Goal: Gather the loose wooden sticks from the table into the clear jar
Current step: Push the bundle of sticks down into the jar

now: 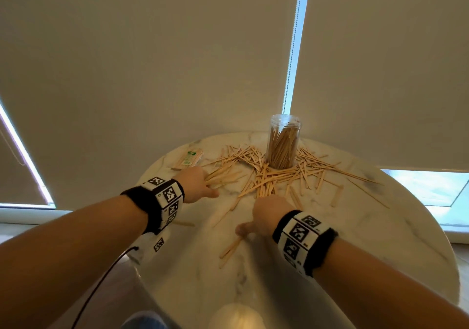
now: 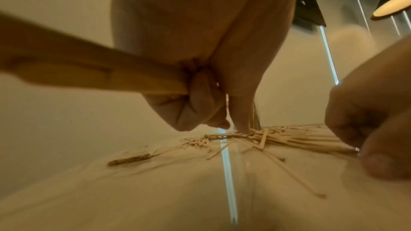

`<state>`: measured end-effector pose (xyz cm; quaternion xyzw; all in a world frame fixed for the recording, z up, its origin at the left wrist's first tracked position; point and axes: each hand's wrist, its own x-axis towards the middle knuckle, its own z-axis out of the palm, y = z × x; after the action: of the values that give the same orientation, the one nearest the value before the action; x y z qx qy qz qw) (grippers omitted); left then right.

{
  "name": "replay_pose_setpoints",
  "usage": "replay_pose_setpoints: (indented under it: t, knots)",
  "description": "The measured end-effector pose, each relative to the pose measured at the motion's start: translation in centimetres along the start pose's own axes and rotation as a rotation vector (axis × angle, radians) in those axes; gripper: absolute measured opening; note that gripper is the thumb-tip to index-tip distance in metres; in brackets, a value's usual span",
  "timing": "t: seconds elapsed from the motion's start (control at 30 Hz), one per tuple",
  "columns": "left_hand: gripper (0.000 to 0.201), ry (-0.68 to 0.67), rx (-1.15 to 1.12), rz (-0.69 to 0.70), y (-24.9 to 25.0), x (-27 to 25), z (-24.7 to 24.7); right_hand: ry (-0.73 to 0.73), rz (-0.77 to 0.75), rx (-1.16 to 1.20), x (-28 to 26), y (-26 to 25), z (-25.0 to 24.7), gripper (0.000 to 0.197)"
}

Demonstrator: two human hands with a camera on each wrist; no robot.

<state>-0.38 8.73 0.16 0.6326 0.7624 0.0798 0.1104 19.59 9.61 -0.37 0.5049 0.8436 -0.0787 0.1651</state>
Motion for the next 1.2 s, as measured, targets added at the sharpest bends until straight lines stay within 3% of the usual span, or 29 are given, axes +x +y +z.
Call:
replay_pose_setpoints:
  t: [0.13, 0.23, 0.33, 0.43, 0.57, 0.77, 0.87, 1.07, 1.2]
  knots:
    - [0.032, -0.041, 0.16, -0.064, -2.4, -0.8, 0.0, -0.035, -0.035, 0.075, -0.3, 0.2, -1.2, 0.057]
    - [0.047, -0.191, 0.218, -0.075, -4.3, -1.6, -0.3, -0.092, 0.022, 0.2, -0.7, 1.2, -1.7, 0.046]
    - [0.045, -0.288, 0.194, -0.031, -5.4, -2.4, -0.7, -0.107, 0.036, 0.222, -0.4, 2.2, -1.5, 0.031]
    - [0.036, -0.248, 0.261, 0.028, -5.6, -2.9, -0.1, -0.156, 0.082, 0.264, -0.2, 2.6, -1.3, 0.027]
    - [0.019, -0.148, 0.339, 0.094, -4.4, -2.6, 0.9, -0.12, 0.044, 0.058, -0.6, 2.0, -1.4, 0.02]
    - [0.022, -0.168, 0.258, 0.026, -2.6, -1.1, 1.9, -0.031, 0.028, -0.086, -0.9, 2.6, -0.3, 0.028]
    - [0.025, -0.125, 0.201, 0.031, -1.9, -0.5, 2.2, -0.008, 0.074, 0.025, -1.2, 4.1, -0.1, 0.021]
    - [0.022, 0.057, -0.028, 0.036, 1.8, 0.9, 2.3, -0.007, 0.201, 0.615, -1.4, 7.6, -1.5, 0.029]
    - [0.027, 0.018, -0.12, 0.04, 4.1, 2.7, 3.6, 0.096, 0.259, 0.761, -0.7, 9.0, -2.9, 0.025]
